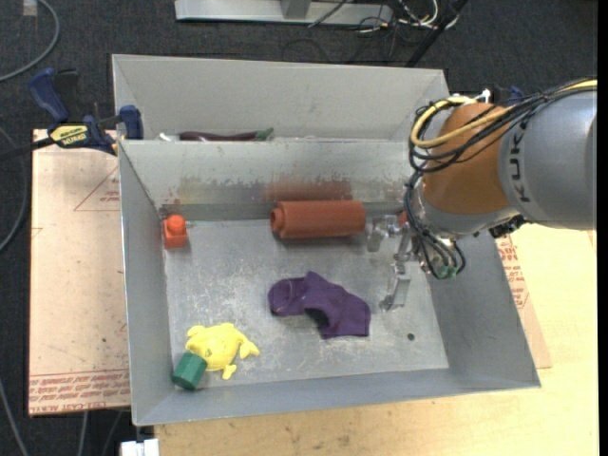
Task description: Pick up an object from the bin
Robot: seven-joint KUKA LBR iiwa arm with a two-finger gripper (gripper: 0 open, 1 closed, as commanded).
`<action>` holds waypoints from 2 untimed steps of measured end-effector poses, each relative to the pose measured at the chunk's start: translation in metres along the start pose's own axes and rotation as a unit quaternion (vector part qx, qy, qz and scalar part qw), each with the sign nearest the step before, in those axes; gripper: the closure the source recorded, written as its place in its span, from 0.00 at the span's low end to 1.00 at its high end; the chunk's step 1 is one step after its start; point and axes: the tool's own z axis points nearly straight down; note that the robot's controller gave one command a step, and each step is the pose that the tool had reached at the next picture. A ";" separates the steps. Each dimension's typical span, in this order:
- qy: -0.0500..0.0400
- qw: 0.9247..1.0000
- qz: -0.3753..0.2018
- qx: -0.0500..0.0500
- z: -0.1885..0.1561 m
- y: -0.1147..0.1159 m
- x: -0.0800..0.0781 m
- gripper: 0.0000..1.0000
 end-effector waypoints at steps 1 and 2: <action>0.007 0.998 -0.066 -0.001 0.013 0.030 0.022 0.00; 0.000 0.996 -0.085 0.000 -0.001 0.054 0.024 0.00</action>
Offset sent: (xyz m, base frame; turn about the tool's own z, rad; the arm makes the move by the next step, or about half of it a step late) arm -0.0242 0.0817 0.0029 0.0297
